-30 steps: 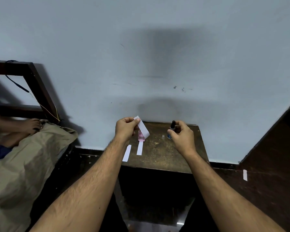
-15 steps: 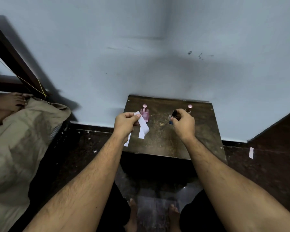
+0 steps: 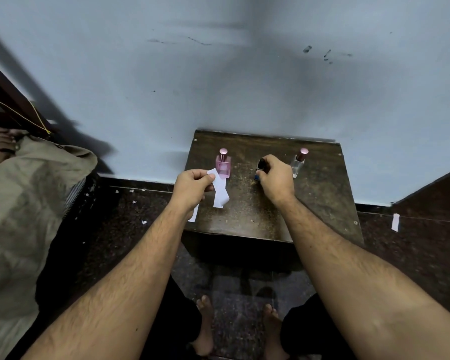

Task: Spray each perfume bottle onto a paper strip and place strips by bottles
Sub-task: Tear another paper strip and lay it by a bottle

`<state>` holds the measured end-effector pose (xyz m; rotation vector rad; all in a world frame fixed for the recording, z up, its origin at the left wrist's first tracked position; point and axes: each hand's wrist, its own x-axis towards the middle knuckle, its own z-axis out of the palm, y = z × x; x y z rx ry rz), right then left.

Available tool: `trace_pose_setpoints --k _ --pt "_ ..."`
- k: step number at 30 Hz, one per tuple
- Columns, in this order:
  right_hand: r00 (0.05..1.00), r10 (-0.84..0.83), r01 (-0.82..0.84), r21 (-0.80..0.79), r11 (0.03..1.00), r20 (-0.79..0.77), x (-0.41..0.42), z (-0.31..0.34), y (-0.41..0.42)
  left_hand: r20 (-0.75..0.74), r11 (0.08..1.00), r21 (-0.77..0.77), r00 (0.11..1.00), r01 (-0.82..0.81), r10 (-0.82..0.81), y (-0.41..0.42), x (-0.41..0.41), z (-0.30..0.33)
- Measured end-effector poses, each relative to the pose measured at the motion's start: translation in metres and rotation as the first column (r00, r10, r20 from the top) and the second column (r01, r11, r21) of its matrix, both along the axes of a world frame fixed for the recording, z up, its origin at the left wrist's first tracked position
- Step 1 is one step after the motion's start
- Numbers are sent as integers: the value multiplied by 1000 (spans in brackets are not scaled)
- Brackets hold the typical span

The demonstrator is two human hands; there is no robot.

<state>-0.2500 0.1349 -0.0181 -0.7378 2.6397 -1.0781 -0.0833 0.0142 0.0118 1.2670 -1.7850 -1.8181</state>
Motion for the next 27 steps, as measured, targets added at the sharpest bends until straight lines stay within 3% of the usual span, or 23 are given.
trace_pose_setpoints --k 10,12,15,17,22,27 --pt "999 28 -29 30 999 27 -3 0 4 11 999 -21 999 41 -41 1 0 3" --pt "1000 12 -12 -21 1000 27 1 3 8 8 999 -28 999 47 -47 2 0 8" --pt "986 -89 62 -180 982 -144 14 13 18 15 997 -49 998 66 -65 5 1 13" --pt "979 -68 15 -266 964 -192 24 24 22 23 994 -62 996 89 -88 6 0 17" --pt "961 242 -197 -281 939 136 44 65 19 85 961 -173 976 214 -202 17 0 37" --pt "935 267 -168 -372 913 233 55 94 27 51 938 -242 969 247 -242 28 4 65"
